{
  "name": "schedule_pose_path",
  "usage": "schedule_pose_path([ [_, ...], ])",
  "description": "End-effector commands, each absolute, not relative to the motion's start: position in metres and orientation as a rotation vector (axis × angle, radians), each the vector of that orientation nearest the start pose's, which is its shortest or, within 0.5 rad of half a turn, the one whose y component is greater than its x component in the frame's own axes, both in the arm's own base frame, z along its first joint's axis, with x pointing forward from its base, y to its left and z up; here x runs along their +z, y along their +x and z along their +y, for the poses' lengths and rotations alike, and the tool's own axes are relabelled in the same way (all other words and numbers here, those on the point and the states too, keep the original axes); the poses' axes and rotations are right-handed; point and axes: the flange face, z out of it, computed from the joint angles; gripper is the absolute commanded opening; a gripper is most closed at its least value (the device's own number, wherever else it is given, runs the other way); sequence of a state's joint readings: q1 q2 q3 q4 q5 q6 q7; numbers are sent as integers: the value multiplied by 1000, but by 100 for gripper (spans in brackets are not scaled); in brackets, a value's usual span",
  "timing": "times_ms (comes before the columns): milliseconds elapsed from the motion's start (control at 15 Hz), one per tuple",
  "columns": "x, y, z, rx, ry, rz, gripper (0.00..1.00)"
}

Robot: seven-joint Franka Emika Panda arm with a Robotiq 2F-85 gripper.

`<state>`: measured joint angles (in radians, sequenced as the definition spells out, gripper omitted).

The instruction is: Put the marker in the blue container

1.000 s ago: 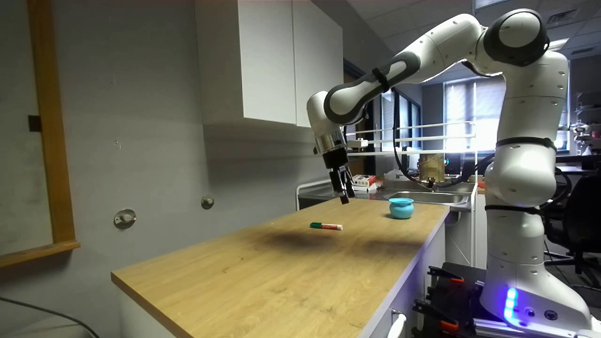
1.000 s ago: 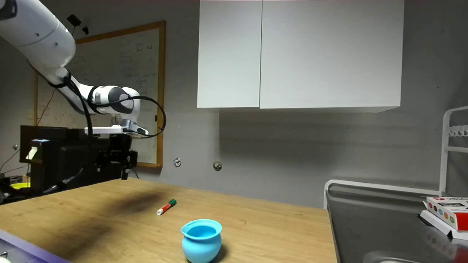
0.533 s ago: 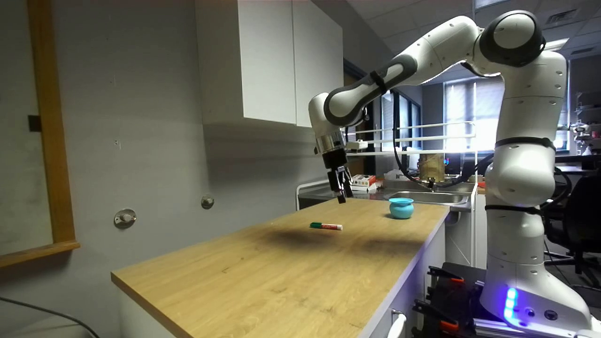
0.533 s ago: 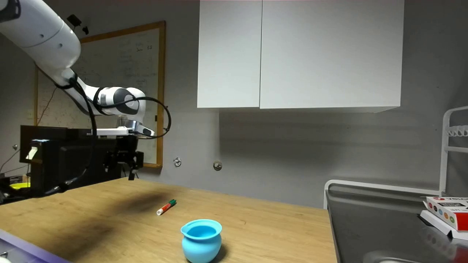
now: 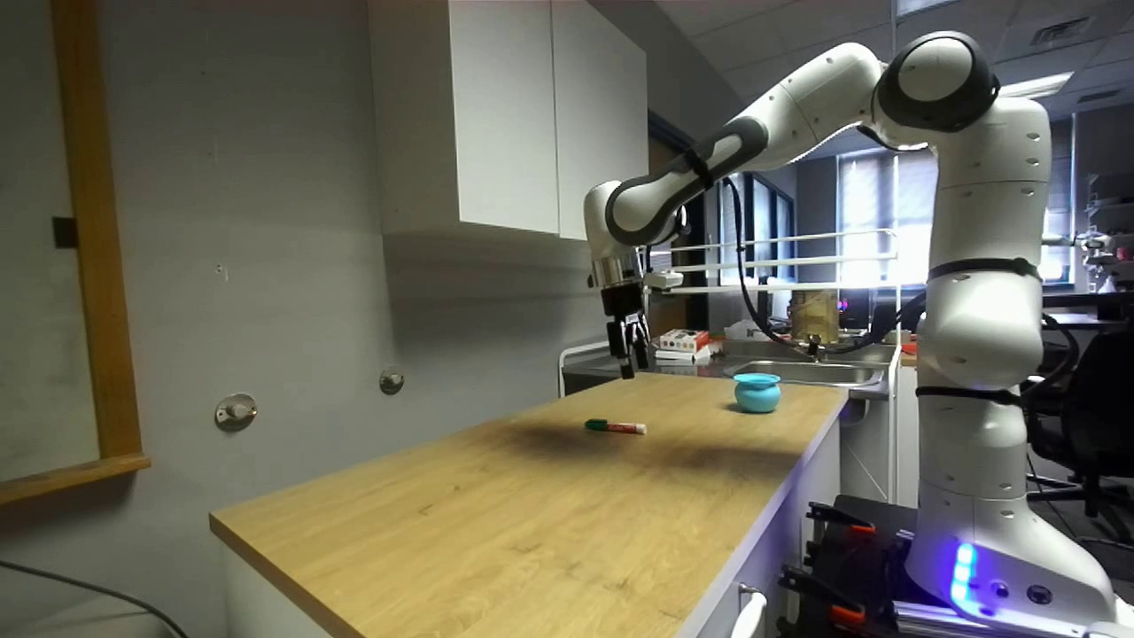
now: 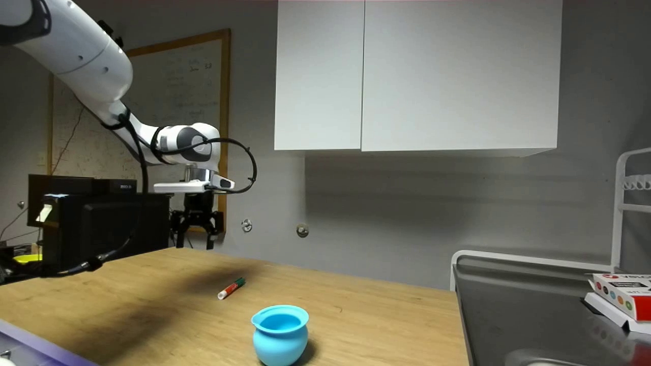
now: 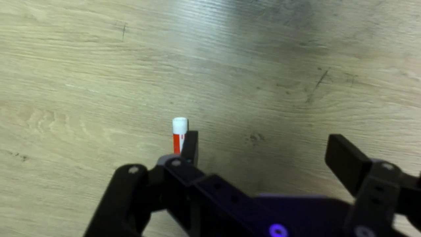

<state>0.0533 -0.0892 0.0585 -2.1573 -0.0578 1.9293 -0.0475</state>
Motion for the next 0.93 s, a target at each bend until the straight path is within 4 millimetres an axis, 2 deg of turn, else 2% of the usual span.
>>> schedule_pose_path([
  [0,410,528,34,231,-3177,-374,100],
  [200,391,543,26,258,-3164,-441,100],
  [600,350,573,31,324,-3146,-576,100],
  [867,327,592,27,309,-3126,-616,100],
])
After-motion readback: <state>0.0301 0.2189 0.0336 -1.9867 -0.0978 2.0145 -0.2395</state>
